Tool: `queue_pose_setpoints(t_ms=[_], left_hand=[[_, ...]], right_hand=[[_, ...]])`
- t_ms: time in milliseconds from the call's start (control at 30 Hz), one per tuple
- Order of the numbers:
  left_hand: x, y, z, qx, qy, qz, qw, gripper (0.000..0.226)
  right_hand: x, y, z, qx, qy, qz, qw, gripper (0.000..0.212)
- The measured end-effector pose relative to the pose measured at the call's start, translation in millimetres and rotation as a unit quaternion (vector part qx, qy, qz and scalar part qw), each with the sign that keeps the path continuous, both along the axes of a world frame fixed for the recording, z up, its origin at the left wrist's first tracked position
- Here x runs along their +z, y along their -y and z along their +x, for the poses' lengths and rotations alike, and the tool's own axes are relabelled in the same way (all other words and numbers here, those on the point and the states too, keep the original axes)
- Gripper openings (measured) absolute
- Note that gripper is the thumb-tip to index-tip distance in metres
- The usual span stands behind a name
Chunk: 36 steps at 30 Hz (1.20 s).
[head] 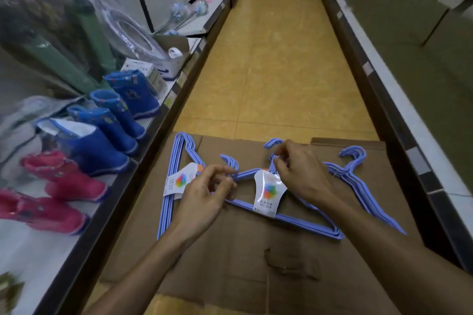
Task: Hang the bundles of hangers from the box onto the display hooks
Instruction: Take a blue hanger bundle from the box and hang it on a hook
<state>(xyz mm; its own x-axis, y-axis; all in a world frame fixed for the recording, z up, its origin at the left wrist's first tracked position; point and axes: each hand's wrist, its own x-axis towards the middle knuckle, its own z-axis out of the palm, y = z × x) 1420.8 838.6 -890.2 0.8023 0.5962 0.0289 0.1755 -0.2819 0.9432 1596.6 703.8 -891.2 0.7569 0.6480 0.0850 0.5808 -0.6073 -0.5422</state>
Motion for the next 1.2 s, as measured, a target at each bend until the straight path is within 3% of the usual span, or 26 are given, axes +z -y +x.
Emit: queue_pose_setpoints(t_ms=[267,433,633,833,967,1133,1200], left_hand=[[-105.3,-42.6,-3.8,0.087,-0.059,0.063,0.992,0.011],[-151.3,-73.4,-21.4,0.158,-0.211,0.128,0.956,0.035],[-176.3,-96.7,-25.0,0.164,-0.292,0.012,0.942,0.042],[-188.5,-99.4,-20.6,0.096,-0.342,0.025,0.934,0.042],[-196.9,-103.0,-20.9,0.078,-0.361,0.042,0.928,0.042],[-199.5,-105.0,-23.2,0.07,-0.289,-0.055,0.953,0.021],[-201.6,-104.3,-25.4,0.076,-0.279,-0.032,0.957,0.02]], right_hand=[[-76.9,-23.4,7.8,0.015,0.014,-0.019,1.0,0.008],[-103.0,-29.8,6.5,0.006,-0.01,-0.023,1.0,0.008],[-117.6,-38.2,9.3,0.006,-0.03,-0.007,1.0,0.002],[-125.6,-38.6,12.0,0.0,-0.053,-0.003,0.999,0.009],[-132.7,-35.8,15.0,0.005,-0.07,-0.01,0.998,0.01],[-137.6,-34.3,19.1,0.0,-0.08,-0.011,0.997,0.008],[-139.1,-34.5,18.9,0.001,-0.085,-0.012,0.996,0.007]])
